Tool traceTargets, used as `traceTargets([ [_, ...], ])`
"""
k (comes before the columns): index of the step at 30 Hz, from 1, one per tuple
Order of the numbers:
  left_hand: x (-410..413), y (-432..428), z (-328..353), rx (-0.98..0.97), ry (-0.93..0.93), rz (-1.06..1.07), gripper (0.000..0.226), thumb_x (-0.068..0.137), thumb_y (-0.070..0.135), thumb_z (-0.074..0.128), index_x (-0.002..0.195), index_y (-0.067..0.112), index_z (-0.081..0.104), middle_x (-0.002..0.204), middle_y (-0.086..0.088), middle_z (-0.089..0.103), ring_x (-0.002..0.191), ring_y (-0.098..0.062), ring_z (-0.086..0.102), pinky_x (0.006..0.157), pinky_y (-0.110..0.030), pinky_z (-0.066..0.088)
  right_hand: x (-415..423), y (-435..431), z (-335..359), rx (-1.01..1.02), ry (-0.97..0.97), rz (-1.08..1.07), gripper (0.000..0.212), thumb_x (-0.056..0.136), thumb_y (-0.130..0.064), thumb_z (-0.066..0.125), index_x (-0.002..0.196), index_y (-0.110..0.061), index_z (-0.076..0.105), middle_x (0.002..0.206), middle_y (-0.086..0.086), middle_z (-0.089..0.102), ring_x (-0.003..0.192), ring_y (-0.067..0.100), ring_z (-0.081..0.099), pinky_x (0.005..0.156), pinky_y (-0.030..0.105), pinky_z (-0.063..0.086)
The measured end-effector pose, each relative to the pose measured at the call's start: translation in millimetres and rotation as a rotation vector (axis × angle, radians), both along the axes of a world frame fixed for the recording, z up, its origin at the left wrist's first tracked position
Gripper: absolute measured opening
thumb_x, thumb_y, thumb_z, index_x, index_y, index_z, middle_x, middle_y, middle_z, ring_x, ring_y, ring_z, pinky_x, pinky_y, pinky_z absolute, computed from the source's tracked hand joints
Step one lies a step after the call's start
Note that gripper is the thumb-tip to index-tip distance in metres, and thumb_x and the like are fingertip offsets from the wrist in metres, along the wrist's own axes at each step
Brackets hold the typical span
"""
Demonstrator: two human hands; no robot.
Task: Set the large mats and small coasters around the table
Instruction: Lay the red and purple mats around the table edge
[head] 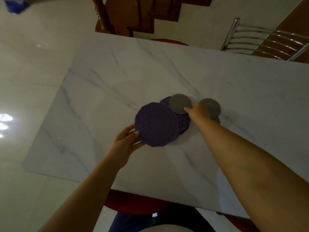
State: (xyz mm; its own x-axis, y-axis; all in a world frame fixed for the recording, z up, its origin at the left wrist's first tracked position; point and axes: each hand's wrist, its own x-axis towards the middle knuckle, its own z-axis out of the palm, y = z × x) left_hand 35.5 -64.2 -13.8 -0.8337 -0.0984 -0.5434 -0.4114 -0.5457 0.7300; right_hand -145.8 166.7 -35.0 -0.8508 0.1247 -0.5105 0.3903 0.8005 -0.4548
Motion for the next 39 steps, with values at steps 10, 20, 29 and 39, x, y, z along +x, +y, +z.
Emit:
traceTargets([
  [10, 2.5, 0.9, -0.2, -0.003, -0.006, 0.009, 0.027, 0.093, -0.002, 0.044, 0.113, 0.011, 0.058, 0.091, -0.001, 0.075, 0.079, -0.017, 0.072, 0.072, -0.033, 0.060, 4.2, 26.9, 12.2, -0.541, 0.221, -0.457, 0.016, 0.090, -0.011, 0.052, 0.103, -0.007, 0.061, 0.084, 0.008, 0.062, 0.068, 0.015, 0.056, 0.062, 0.027, 0.048],
  [20, -6.0, 12.7, -5.3, 0.015, -0.015, 0.000, 0.027, 0.093, -0.004, 0.042, 0.104, 0.012, 0.061, 0.086, -0.001, 0.076, 0.076, -0.017, 0.073, 0.067, -0.032, 0.060, 30.3, 120.0, -2.1, -0.365, 0.211, -0.570, 0.024, 0.090, -0.006, 0.053, 0.106, 0.008, 0.062, 0.087, 0.014, 0.061, 0.066, 0.025, 0.055, 0.069, 0.039, 0.047],
  [29, 1.2, 5.8, -9.8, 0.024, -0.003, 0.018, 0.029, 0.093, -0.003, 0.043, 0.108, 0.013, 0.061, 0.091, -0.002, 0.076, 0.081, -0.018, 0.073, 0.069, -0.032, 0.060, 32.5, 79.5, 1.8, -0.050, 0.239, -0.213, 0.038, 0.085, -0.023, 0.061, 0.120, -0.008, 0.057, 0.119, 0.015, 0.063, 0.107, 0.031, 0.059, 0.087, 0.030, 0.044],
  [39, 13.9, -6.7, -11.4, 0.017, -0.021, 0.101, 0.029, 0.094, -0.004, 0.042, 0.108, 0.013, 0.061, 0.089, -0.001, 0.076, 0.078, -0.017, 0.073, 0.067, -0.032, 0.060, 45.2, -18.0, -1.5, 0.079, 0.040, 0.152, 0.088, 0.079, -0.052, 0.065, 0.145, -0.011, 0.023, 0.146, 0.017, 0.026, 0.133, 0.036, 0.030, 0.107, 0.046, 0.036],
])
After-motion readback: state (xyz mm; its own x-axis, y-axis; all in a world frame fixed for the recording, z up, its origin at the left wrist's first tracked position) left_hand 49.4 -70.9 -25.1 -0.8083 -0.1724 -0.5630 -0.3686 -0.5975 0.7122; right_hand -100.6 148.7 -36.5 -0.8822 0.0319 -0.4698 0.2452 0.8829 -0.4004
